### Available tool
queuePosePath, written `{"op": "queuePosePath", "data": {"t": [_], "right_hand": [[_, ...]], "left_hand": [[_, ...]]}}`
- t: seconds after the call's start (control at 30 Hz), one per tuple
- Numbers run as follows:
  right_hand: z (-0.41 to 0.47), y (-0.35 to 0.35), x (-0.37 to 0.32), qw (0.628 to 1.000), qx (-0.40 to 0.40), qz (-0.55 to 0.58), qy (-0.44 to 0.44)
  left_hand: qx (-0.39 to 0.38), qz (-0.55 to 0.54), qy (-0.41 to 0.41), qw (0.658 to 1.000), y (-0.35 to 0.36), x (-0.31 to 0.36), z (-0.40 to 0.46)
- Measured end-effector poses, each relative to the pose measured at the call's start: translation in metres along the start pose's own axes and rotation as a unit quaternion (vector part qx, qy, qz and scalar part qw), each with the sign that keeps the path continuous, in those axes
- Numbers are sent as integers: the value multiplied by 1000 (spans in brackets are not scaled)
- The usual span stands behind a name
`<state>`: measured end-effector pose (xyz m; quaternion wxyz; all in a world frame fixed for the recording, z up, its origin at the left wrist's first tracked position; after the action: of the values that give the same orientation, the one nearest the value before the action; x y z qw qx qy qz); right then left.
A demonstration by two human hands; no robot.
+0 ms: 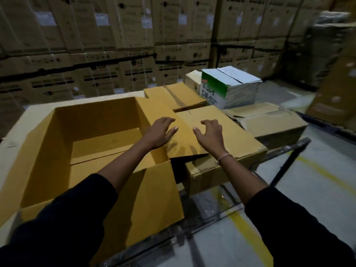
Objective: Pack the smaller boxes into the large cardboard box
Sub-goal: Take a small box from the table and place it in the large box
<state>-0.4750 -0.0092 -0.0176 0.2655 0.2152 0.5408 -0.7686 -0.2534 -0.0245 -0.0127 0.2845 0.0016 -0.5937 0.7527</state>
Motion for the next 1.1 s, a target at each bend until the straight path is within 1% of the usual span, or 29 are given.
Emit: {"op": "queuePosePath", "data": {"t": [0.1, 0.23, 0.33, 0.43, 0.53, 0.7, 0.8, 0.93, 1.03, 1.1], "right_hand": [[7, -11, 52, 997, 2, -22, 70], [24, -23, 109, 987, -7, -97, 127], [40, -33, 148, 976, -4, -135, 173], [52, -38, 180, 969, 4, -150, 196], [62, -39, 203, 965, 1, -164, 203], [78, -37, 230, 961, -14, -174, 213], [93, -30, 237, 969, -15, -163, 186], [108, -15, 235, 969, 6, -203, 142], [107, -7, 237, 963, -3, -233, 136], [102, -6, 240, 960, -11, -241, 141]], "left_hand": [[-36, 0, 10, 999, 30, 12, 50], [-90, 7, -2, 996, 72, 26, 118], [-115, 16, -1, 993, 102, 33, 164], [-126, 27, -16, 992, 122, 37, 205], [-142, 52, -35, 988, 141, 39, 234], [-151, 61, -72, 984, 157, 30, 270], [-164, 68, -86, 980, 168, 11, 290], [-176, 88, -111, 974, 183, -22, 319], [-174, 106, -133, 970, 193, -39, 328], [-158, 116, -140, 971, 198, -39, 329]]}}
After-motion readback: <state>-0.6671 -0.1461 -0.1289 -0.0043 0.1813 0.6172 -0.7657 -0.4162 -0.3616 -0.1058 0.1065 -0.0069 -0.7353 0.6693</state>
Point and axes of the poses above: each hand's wrist, its own z-axis towards the middle knuckle, its own y-axis out of the palm, x = y × z, the point moved 4 cm from there along z, towards the middle knuckle
